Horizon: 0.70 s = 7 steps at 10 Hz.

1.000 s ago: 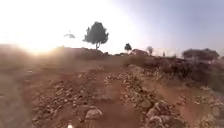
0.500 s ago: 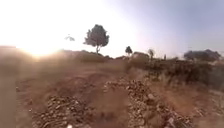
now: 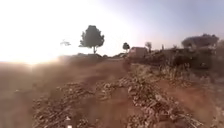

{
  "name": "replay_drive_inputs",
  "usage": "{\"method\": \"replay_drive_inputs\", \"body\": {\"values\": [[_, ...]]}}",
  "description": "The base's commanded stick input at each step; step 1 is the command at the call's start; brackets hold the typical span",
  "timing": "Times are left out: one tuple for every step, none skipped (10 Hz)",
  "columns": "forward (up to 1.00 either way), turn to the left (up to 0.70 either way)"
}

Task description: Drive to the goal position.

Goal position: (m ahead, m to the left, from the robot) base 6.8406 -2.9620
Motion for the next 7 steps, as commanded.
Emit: {"method": "replay_drive_inputs", "body": {"values": [[0.69, 0.0], [0.69, 0.0], [0.69, 0.0], [0.69, 0.0], [0.69, 0.0], [0.69, 0.0], [0.69, 0.0]]}}
